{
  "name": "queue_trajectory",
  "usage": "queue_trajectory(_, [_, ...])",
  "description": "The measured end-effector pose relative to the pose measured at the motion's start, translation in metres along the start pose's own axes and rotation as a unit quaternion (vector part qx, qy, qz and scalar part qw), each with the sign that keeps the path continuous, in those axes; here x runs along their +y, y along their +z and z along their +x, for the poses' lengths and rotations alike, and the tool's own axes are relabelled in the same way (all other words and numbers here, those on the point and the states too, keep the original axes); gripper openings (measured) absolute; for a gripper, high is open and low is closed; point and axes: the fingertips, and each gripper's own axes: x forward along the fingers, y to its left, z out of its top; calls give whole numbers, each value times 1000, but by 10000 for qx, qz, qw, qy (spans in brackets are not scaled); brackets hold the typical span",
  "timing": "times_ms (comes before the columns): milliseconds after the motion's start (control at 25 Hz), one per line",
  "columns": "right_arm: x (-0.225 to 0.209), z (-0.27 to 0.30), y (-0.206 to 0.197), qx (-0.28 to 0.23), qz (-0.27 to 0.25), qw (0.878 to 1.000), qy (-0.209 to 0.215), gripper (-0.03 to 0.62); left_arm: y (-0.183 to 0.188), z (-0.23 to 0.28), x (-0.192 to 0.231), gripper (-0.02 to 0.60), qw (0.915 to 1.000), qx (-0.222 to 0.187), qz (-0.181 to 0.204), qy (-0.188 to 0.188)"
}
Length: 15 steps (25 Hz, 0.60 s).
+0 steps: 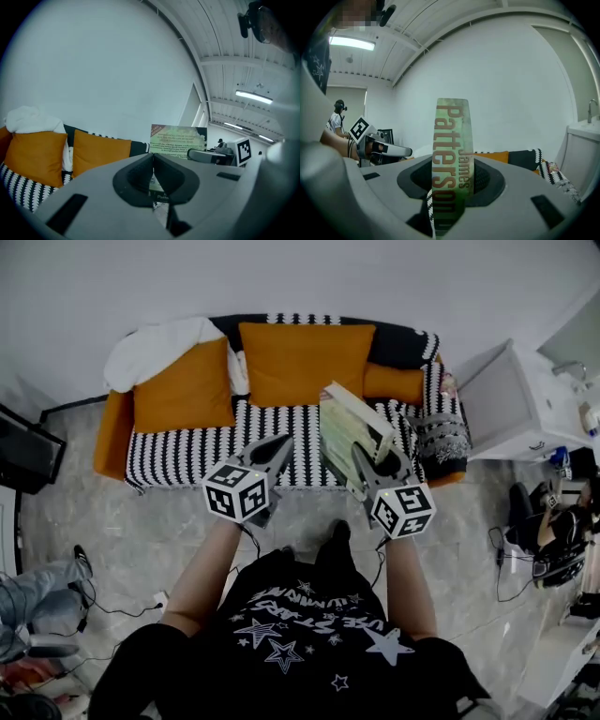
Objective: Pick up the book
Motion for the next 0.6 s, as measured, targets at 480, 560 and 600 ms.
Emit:
queue_trajectory(480, [32, -5, -13, 27, 125, 9999, 87, 167, -9, -32, 6, 8, 10000, -64, -17, 65])
queue_trajectory(560, [31, -6, -13, 1, 159, 9998, 83, 167, -7, -30, 6, 9, 10000, -82, 3, 48])
queue_trajectory(600, [30, -6, -12, -13, 176, 9998, 80, 167, -6, -29, 5, 8, 9999, -95, 14, 38])
